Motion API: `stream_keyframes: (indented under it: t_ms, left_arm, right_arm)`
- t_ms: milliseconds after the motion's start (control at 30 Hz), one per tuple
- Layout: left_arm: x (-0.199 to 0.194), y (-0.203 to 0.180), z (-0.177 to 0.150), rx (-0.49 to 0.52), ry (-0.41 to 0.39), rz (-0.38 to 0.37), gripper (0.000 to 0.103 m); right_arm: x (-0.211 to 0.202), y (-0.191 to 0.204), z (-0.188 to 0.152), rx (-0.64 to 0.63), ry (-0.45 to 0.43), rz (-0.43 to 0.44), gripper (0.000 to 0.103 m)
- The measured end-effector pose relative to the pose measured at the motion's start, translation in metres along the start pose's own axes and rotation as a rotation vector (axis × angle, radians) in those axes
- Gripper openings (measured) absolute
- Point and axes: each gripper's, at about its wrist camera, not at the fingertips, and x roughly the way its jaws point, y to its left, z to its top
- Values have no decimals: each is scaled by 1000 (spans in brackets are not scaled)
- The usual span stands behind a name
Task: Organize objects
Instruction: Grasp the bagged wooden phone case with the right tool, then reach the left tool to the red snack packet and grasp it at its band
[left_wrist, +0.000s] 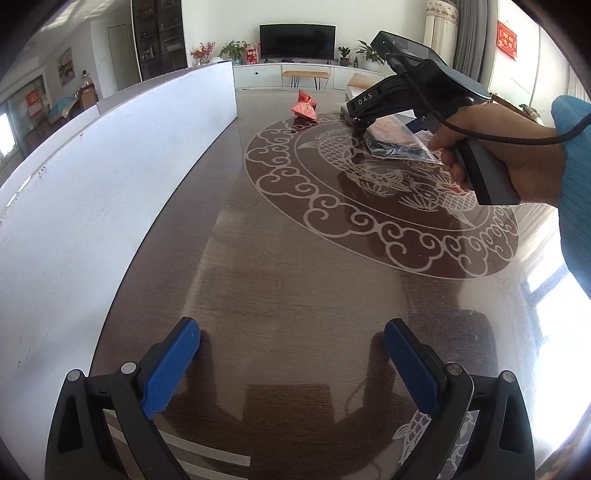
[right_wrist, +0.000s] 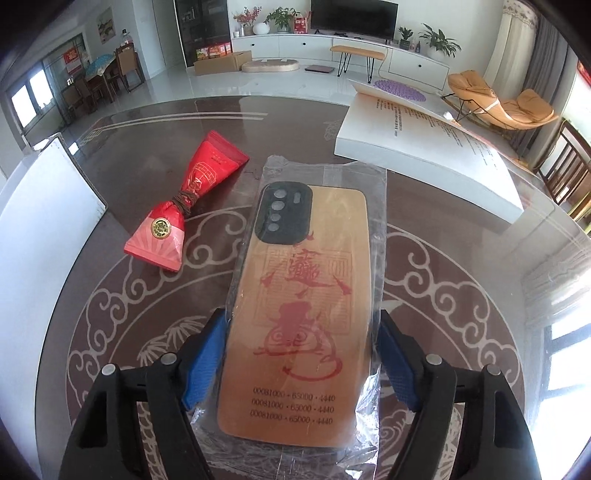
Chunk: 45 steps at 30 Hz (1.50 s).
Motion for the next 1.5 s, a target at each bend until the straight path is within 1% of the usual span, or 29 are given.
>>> stream_keyframes:
  t_ms: [67,133,267,367,400,433,500,533,567,767,867,1067,1167,1233,1300,1367,1500]
  left_arm:
    - [0,-1,0,6,0,-2,102]
    - [0,-1,1,5,0,-4,102]
    - [1,-1,1,5,-1,-3,103]
    - [1,-1,1,5,-1,-2,103]
    - [1,-1,1,4,-1,-2,103]
    - [1,-1,1,4,-1,-2,103]
    - [1,-1,1,4,-1,-2,103]
    - [1,-1,1,4,-1,-2,103]
    - [1,-1,1,4,-1,-2,103]
    - [1,-1,1,4,-1,-2,103]
    - [1,-1,1,4,-1,-2,103]
    - [1,0,0,3,0,-2,103]
    - [3,-1,5,4,25,0,103]
    - [11,-2,17,22,60,-13,103]
    - [21,-3,32,35,79,-22,103]
    - [36,-2,50,32,81,-25,103]
    - [69,-1,95,1,72,-5,103]
  right_arm:
    - [-12,-9,-22,-6,-9,3,77]
    - [-29,-19,-52,-13,-16,6,77]
    - [-71,-50,-121,1,-42,1,78]
    - [-104,-70,-179,23,-84,-17,78]
    - [-112,-81,-195,28,-97,-21,78]
    - [-119,-84,-209,32,-109,-27,78]
    - [-131,-91,-227,40,-123,-37,82]
    - [-131,-95,-230,44,-123,-47,89]
    - [-133,-94,-233,47,-122,-59,92]
    - [-134,-90,-237,16,-129,-93,102]
    - [-132,-86,-235,-1,-136,-122,103]
    - [-132,-86,-236,2,-135,-117,103]
    - [-131,-86,-235,-2,-136,-122,103]
    - [-131,-87,-235,-1,-136,-119,103]
    - [-131,-88,-236,3,-134,-113,103]
    - [-130,-89,-236,9,-131,-105,103]
    - [-130,-90,-236,14,-130,-97,103]
